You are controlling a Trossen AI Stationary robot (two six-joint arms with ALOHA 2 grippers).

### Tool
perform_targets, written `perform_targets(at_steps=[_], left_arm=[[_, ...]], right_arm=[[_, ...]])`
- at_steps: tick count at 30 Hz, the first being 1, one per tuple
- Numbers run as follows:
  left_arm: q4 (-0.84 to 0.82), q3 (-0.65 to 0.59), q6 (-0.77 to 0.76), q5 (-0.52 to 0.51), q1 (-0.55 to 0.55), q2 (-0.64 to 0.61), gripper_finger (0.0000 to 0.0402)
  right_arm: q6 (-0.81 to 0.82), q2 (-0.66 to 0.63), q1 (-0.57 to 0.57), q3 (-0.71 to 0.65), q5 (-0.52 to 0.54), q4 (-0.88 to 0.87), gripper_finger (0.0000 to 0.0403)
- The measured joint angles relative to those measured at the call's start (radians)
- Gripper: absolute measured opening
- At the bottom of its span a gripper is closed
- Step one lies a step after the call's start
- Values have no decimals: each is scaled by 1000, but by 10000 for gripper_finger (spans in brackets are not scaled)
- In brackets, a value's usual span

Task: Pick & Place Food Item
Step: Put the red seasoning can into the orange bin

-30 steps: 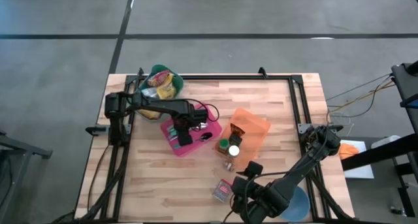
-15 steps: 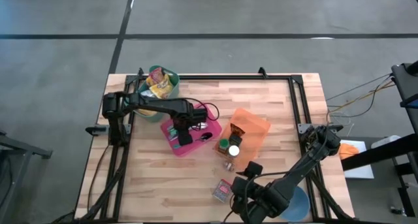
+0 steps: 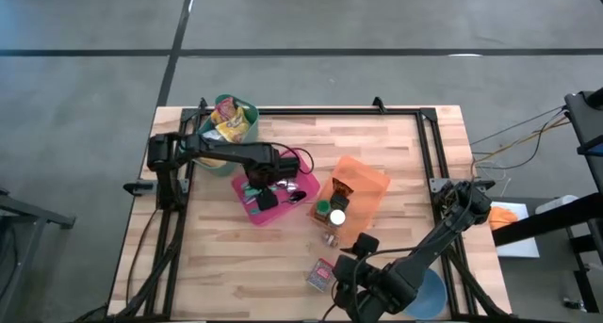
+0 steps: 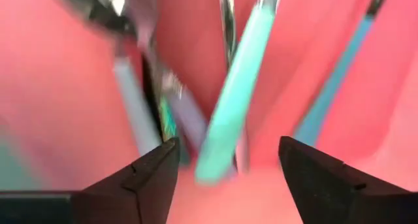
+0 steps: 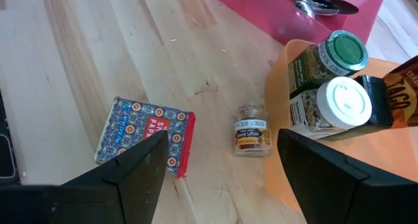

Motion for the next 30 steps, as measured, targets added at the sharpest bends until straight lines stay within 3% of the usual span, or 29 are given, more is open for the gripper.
perform_targets(at_steps=[4, 12, 17, 22, 26, 30], left_arm=[[-148, 68, -26, 6, -13, -32, 272], [-149, 78, -57, 4, -81, -253, 272], [-105, 14, -137, 8, -160, -413, 272], [-53, -52, -251, 7, -227, -532, 272], [-57, -80, -274, 11, -249, -578, 272], [-62, -102, -278, 15, -252, -599, 272]], right_arm=[[20, 0, 0, 0, 1, 3, 285], [-202, 0, -2, 0, -49, 8, 285], [-468, 0, -8, -8, -70, 41, 285], [-809, 1, -46, -19, -155, 160, 285], [-1057, 1, -85, -44, -268, 292, 285], [-1175, 1, -124, -62, -381, 356, 285]])
